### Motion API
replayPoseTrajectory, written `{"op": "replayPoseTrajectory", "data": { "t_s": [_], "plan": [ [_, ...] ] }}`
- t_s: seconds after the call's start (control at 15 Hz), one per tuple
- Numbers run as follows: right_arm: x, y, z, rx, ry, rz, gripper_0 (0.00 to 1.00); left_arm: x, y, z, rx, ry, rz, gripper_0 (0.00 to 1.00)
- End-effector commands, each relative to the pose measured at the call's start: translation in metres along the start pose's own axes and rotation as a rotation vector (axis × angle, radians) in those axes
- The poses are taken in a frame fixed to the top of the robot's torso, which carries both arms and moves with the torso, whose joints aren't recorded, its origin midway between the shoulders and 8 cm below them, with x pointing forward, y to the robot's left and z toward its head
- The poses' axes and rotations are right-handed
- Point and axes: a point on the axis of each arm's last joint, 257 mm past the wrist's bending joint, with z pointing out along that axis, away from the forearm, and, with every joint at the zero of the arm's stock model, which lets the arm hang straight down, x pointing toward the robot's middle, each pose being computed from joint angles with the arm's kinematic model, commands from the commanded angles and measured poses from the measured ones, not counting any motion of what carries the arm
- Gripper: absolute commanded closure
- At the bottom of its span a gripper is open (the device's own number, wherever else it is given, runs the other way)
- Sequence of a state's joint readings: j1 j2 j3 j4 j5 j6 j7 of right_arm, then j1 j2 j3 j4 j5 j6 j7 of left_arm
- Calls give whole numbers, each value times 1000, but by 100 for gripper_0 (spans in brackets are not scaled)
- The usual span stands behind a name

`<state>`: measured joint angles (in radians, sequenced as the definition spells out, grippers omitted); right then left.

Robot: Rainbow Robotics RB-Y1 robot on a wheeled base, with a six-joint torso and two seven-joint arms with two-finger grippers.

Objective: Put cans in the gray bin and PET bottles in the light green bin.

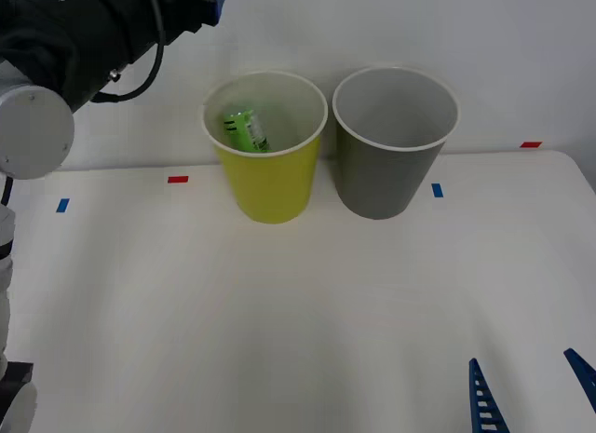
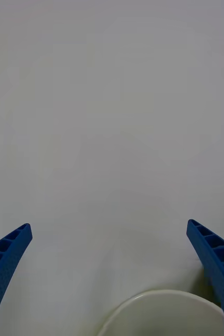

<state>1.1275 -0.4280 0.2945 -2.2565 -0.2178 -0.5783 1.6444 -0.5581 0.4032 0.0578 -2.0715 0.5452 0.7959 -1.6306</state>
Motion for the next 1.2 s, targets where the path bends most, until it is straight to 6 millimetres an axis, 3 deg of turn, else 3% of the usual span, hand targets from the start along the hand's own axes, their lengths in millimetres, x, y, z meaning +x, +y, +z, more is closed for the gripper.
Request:
{"op": "replayPoseTrajectory", "data": {
  "t_s": [0.07,0.27,0.73,1.2],
  "plan": [
    [0,0,0,0,0,0,0,-6,28,-33,-57,-30,6,0],
    [0,0,0,0,0,0,0,-4,53,-74,-127,-41,28,0],
    [0,0,0,0,0,0,0,30,90,-150,-258,29,52,0],
    [0,0,0,0,0,0,0,63,113,-195,-350,52,30,0]
  ]
}}
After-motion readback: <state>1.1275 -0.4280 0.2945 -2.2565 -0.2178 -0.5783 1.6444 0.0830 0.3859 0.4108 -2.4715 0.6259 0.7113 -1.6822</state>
